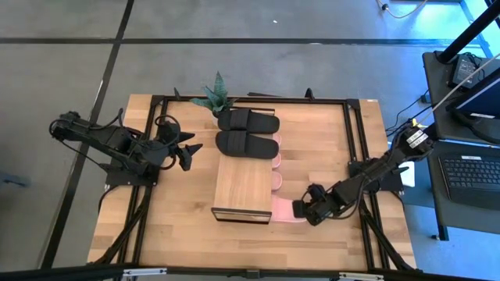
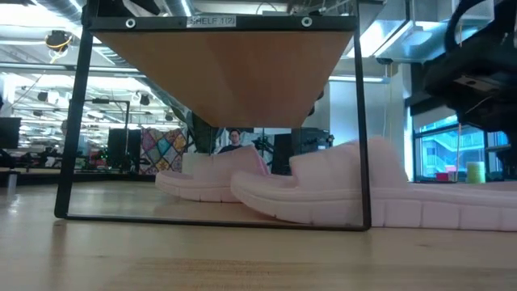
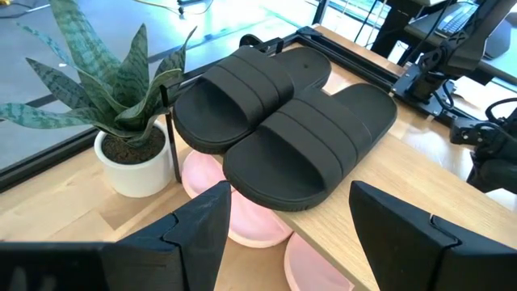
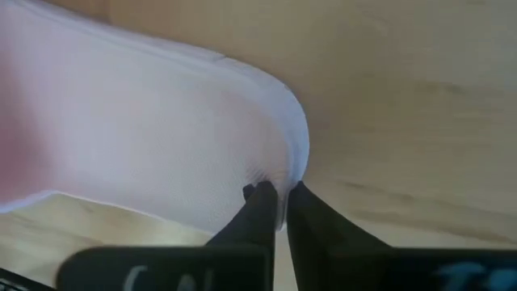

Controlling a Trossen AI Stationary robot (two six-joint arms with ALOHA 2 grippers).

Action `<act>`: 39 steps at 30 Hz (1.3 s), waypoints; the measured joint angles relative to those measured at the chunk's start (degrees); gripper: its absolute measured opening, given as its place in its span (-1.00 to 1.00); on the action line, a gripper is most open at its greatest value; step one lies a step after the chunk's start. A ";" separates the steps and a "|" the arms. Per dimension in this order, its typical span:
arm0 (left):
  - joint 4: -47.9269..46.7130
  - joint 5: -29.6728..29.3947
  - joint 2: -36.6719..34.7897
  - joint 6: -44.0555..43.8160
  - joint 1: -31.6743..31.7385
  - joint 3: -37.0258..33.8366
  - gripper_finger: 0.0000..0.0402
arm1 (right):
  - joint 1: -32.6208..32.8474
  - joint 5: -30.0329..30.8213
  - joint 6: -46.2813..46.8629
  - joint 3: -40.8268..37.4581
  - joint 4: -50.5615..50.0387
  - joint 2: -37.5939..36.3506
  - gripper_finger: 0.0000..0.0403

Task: Pick and place slides into the shelf
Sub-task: Put the pink slide under the shelf

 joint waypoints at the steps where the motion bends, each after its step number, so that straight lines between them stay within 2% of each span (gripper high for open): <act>1: -0.02 0.00 0.00 -0.02 -0.01 0.00 0.21 | -0.45 -0.02 -0.16 0.05 -0.05 0.00 -0.91; 8: -0.02 0.00 0.00 -0.02 0.00 0.00 0.21 | -3.36 0.09 -2.62 0.12 1.94 -0.02 -0.93; 15: -0.02 -0.02 0.00 -0.02 0.02 0.00 0.21 | -5.38 3.84 -3.30 0.16 5.91 -0.09 -0.93; 25: -0.02 -0.02 0.00 -0.02 0.00 0.00 0.21 | -8.34 4.36 -7.40 0.18 12.08 0.17 -0.93; 30: -0.02 -0.02 0.02 -0.02 0.01 0.00 0.21 | -8.42 4.40 -6.62 0.20 15.69 3.49 -0.93; 39: -0.02 -0.04 0.02 -0.04 0.02 0.00 0.21 | -8.68 5.58 -7.59 0.22 28.93 9.89 -0.93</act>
